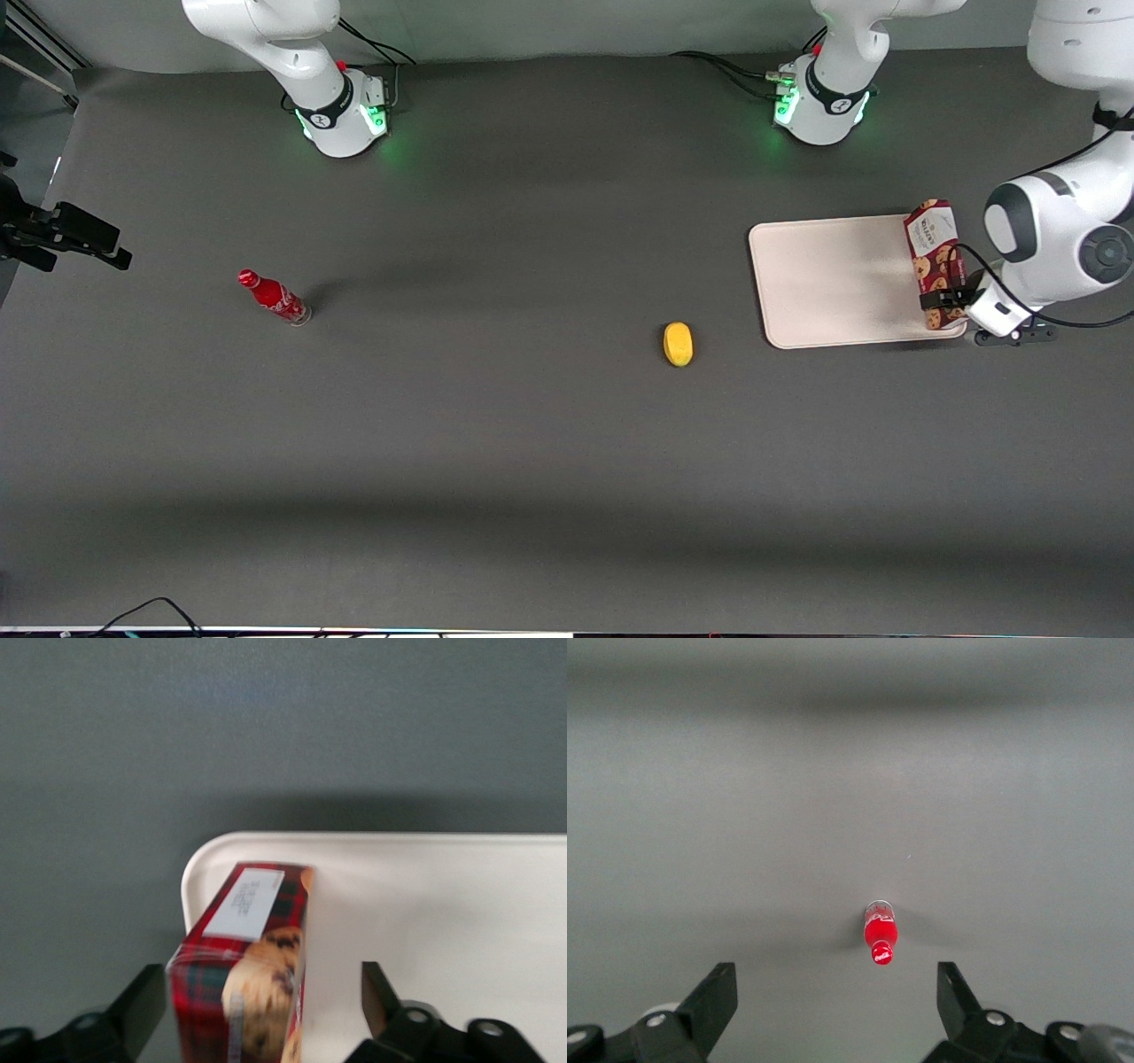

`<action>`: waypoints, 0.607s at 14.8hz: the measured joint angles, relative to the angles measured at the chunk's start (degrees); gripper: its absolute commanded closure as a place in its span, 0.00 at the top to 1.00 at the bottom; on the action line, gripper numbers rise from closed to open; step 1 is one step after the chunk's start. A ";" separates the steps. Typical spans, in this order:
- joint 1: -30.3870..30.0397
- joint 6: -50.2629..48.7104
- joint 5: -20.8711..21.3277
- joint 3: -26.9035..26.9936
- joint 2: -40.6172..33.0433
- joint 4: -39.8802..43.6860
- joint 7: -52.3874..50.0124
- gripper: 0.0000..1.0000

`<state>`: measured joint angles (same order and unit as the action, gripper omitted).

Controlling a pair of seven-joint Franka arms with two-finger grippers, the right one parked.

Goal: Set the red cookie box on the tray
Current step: 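Carry the box over the white tray and lower it onto it, then open the left gripper and withdraw it from the box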

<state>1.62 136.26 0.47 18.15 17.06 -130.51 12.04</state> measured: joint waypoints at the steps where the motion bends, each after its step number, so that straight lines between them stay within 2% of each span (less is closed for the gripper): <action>1: 0.01 -4.70 0.00 -0.01 -0.94 2.22 0.40 1.00; 5: 0.03 -26.81 0.62 -0.06 -7.10 14.74 1.72 1.00; 9: 0.08 -47.20 0.94 -1.16 -10.83 31.06 1.90 1.00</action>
<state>1.70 89.06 1.41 16.99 6.22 -99.45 13.93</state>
